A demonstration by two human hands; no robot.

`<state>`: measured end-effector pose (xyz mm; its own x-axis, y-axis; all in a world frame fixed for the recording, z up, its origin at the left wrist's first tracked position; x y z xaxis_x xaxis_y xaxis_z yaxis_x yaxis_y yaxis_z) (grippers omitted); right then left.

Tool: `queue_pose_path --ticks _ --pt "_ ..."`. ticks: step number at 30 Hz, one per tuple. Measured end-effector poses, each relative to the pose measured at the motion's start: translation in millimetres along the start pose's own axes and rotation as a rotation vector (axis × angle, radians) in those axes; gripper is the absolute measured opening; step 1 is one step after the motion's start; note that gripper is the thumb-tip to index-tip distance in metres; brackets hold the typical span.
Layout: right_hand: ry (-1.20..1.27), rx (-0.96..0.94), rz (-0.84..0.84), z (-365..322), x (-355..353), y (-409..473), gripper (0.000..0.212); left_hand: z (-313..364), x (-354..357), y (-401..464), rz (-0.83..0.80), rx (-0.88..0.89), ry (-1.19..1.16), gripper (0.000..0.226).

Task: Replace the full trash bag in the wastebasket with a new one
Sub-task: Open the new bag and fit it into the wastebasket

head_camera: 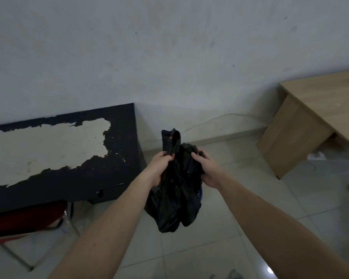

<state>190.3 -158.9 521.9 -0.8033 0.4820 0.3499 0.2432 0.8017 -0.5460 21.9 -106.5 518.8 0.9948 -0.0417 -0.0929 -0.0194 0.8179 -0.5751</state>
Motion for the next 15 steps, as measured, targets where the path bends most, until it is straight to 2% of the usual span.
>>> queue_pose_path --ticks 3,7,11,15 --pt "-0.061 0.042 -0.093 -1 -3 19 0.023 -8 25 10 0.047 -0.009 -0.015 0.034" --pt "-0.029 0.079 -0.135 10 -7 64 0.037 -23 35 48 0.142 0.049 -0.002 0.034" --pt "-0.2 -0.128 -0.079 47 -29 132 0.044 -50 44 107 0.156 0.129 0.001 0.036" --pt "-0.298 -0.267 0.038 103 -67 205 0.035 -98 63 175 0.121 0.215 0.074 0.026"
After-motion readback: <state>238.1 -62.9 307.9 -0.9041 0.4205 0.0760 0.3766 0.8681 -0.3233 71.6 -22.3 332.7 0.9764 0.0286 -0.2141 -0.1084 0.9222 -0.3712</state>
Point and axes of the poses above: each hand's wrist, its own y-axis towards the middle knuckle, its own x-axis out of the palm, z = x × y, the point moved 5 cm from there along y, towards the middle knuckle, and after that the axes turned 13 degrees about z, right-handed, at the moved point
